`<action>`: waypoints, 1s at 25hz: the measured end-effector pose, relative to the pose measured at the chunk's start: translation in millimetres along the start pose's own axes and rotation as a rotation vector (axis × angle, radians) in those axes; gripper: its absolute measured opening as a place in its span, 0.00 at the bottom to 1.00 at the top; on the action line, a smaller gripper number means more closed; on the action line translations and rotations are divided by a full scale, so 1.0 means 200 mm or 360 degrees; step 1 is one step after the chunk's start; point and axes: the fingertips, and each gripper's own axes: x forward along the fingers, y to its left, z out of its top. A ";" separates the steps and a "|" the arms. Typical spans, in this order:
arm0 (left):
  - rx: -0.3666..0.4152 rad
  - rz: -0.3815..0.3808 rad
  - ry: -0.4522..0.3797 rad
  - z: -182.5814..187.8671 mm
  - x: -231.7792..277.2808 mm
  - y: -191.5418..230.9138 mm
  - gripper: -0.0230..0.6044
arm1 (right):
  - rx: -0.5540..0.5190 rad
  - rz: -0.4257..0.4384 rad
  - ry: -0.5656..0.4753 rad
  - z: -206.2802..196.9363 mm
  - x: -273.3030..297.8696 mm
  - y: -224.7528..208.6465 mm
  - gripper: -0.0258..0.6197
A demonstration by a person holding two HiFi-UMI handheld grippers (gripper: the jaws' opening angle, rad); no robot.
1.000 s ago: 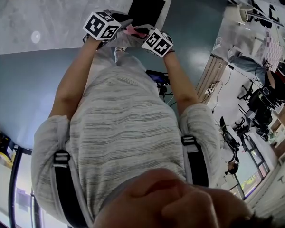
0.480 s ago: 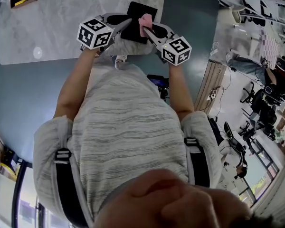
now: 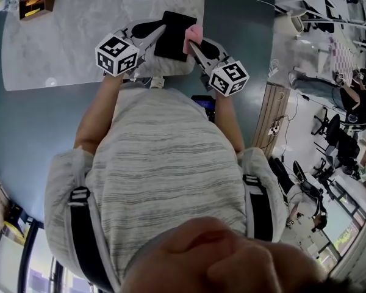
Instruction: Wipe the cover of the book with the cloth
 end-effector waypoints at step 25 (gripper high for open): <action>0.0076 -0.0090 0.0032 0.04 0.06 -0.14 0.10 | -0.0041 0.0007 -0.0011 0.08 -0.03 0.00 0.14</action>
